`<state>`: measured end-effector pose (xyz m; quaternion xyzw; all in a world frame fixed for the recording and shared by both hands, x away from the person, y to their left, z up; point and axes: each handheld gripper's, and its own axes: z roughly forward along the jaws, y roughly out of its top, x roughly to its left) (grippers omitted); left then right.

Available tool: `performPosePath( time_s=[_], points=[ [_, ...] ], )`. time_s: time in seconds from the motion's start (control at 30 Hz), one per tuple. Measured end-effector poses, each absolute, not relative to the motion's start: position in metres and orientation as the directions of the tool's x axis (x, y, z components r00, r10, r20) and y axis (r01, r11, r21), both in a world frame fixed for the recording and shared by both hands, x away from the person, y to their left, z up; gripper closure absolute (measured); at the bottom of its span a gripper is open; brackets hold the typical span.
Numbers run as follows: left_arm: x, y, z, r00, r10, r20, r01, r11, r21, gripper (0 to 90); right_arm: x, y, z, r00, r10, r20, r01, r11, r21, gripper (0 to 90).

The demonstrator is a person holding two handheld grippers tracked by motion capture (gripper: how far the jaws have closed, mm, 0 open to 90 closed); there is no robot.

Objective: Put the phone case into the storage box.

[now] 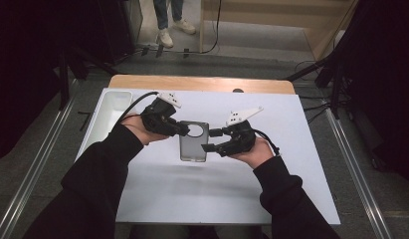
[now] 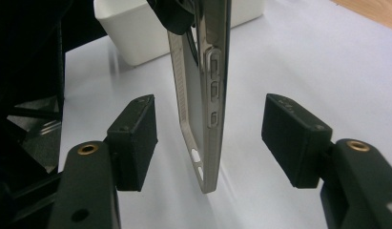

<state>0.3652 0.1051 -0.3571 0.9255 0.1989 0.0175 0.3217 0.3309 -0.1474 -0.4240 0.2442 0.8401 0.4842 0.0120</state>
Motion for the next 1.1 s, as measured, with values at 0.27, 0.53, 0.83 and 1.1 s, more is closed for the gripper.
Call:
performPosePath(
  time_s=[0.27,0.53,0.83,1.1],
  points=[
    [0.3652,0.0996,-0.3588,0.927,0.362,-0.097,0.346,-0.727,0.594,80.7,0.3338,-0.1417,-0.4272,-0.885,0.417,0.207,0.396,0.439,0.807,54.1],
    [0.3648,0.096,-0.3599,0.931,0.35,-0.105,0.341,-0.729,0.594,80.6,0.332,-0.138,-0.4276,-0.89,0.416,0.189,0.382,0.452,0.806,72.7],
    [0.3653,0.0966,-0.3598,0.927,0.355,-0.122,0.354,-0.717,0.601,80.4,0.3314,-0.1389,-0.4257,-0.879,0.438,0.186,0.39,0.439,0.809,77.6],
    [0.3661,0.0971,-0.3608,0.927,0.351,-0.132,0.356,-0.712,0.605,79.8,0.3322,-0.1389,-0.4257,-0.875,0.446,0.189,0.396,0.434,0.809,77.9]
  ],
)
